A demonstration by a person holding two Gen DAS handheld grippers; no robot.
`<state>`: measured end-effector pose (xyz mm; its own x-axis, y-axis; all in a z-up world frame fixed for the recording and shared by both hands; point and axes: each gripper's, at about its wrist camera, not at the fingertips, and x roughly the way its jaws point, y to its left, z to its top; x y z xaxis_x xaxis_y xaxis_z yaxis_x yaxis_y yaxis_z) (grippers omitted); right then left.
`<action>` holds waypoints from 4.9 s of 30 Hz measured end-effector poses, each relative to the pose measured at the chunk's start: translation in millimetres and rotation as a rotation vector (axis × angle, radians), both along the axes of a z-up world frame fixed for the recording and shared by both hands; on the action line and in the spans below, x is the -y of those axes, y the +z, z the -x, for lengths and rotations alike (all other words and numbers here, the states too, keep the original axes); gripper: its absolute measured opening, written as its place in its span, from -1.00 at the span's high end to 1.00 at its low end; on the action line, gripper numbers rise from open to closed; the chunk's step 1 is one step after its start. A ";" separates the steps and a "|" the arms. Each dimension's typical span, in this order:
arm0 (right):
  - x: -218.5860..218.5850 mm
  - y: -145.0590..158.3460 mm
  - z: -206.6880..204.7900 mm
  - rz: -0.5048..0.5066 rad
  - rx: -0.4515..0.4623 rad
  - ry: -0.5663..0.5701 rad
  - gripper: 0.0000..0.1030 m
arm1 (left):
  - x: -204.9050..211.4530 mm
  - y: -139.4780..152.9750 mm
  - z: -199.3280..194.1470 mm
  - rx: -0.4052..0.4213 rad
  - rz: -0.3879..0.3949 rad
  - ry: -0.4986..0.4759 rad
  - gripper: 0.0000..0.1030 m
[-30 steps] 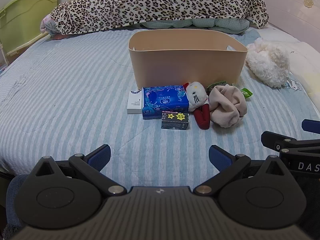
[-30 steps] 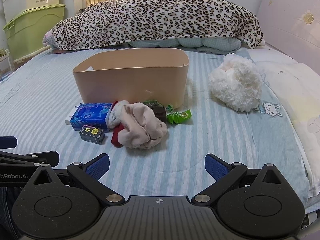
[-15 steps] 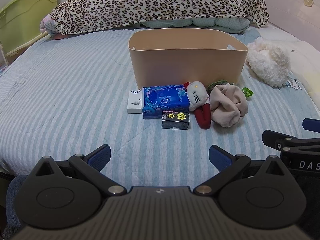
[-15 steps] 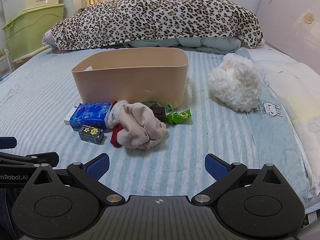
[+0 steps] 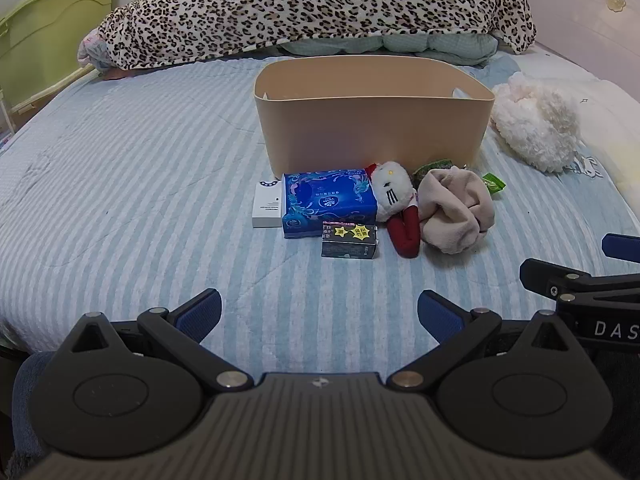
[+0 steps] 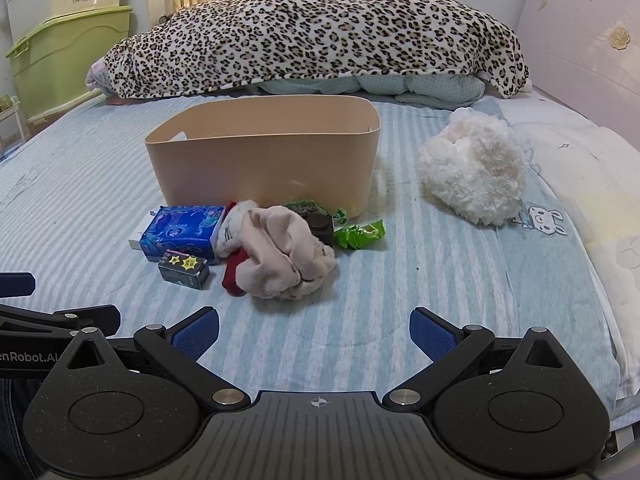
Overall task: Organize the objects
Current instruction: 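Move both tools toward the pile of items in front of the basket, then grasp the pink cloth with the right tool while the left tool grasps the star-printed box, then drop the pink cloth and star-printed box into the basket with both tools, then grasp the white card box with the left tool while the right tool grasps the green packet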
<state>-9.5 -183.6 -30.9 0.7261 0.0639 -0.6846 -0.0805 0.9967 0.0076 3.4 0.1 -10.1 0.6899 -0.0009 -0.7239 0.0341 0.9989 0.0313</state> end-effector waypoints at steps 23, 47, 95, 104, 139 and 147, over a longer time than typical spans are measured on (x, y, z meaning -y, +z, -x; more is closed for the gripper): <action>-1.5 -2.5 -32.3 -0.012 0.015 0.056 -0.99 | -12.2 -8.8 -28.5 -0.005 0.004 0.031 -1.00; -6.2 -42.5 -109.8 -0.017 -0.042 0.142 -0.82 | -13.6 -42.0 -105.8 -0.067 0.029 0.002 -1.00; 56.5 62.1 -129.5 -0.329 0.247 0.082 0.66 | -28.6 46.4 -130.0 0.249 0.027 -0.060 -0.01; 38.3 62.8 -186.7 -0.282 0.264 0.067 0.66 | -7.0 58.0 -194.4 0.265 0.002 -0.054 -0.01; 31.8 54.9 -158.9 -0.057 0.197 0.035 -0.95 | -20.2 32.8 -182.7 0.153 -0.153 -0.040 -0.84; 49.1 29.1 -137.1 -0.039 0.153 -0.027 -0.97 | -62.9 22.5 -148.9 0.129 -0.119 0.021 -0.84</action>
<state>127.6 -232.7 -1.8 0.8236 0.0671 -0.5632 -0.0566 0.9977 0.0360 152.3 63.0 12.4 0.7759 0.0952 -0.6236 0.0011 0.9883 0.1523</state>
